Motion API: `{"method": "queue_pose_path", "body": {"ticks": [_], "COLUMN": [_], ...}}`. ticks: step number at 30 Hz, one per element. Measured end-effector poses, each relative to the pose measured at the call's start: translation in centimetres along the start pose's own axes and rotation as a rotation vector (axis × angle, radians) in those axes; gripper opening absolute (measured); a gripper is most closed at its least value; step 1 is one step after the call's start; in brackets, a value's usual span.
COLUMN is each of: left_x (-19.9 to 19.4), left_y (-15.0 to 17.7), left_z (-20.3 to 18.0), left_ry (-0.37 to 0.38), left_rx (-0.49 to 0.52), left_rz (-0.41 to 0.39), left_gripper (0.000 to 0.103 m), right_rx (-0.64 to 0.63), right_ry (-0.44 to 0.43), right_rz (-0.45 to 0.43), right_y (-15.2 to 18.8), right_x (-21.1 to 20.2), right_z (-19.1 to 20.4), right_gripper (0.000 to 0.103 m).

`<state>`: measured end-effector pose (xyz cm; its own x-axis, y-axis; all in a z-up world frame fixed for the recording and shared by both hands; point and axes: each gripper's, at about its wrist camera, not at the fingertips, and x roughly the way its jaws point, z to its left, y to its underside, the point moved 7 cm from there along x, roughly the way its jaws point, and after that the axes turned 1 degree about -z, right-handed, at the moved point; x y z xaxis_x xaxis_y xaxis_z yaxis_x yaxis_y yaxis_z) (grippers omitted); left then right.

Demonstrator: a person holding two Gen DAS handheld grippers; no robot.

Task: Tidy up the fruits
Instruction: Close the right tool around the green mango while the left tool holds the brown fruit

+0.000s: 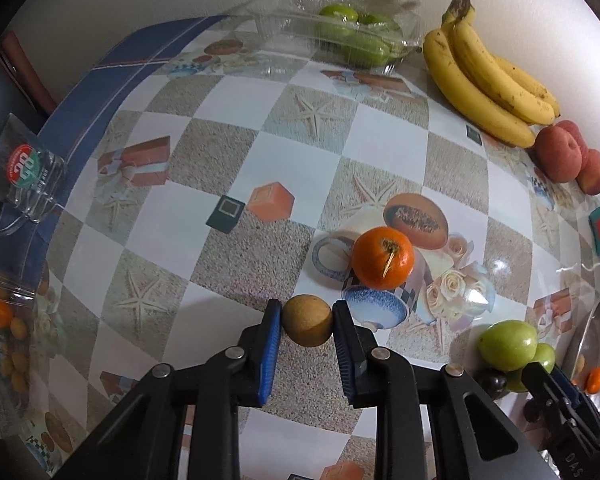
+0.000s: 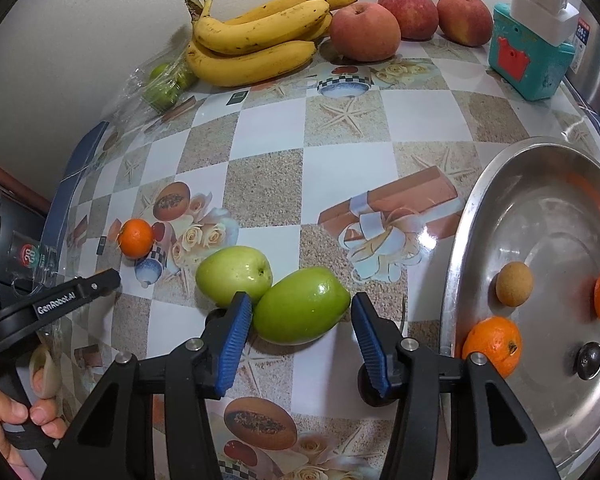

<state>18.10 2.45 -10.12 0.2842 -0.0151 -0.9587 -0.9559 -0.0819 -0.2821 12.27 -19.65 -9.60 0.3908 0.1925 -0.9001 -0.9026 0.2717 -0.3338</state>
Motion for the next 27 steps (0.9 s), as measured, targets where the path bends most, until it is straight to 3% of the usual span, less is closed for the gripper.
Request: {"method": "queue_pose_path", "body": {"ticks": [27], "left_x": [-2.7], "left_y": [-0.5], "left_z": [-0.4], "left_ry": [-0.012], "left_rx": [0.007], "left_rz": [-0.066], "left_gripper": [0.027], "right_rx": [0.051], "right_ry": [-0.042], "right_rz": [-0.014], "right_y": [0.2], "right_x": [-0.3], "right_z": [-0.6], "right_gripper": [0.049]}}
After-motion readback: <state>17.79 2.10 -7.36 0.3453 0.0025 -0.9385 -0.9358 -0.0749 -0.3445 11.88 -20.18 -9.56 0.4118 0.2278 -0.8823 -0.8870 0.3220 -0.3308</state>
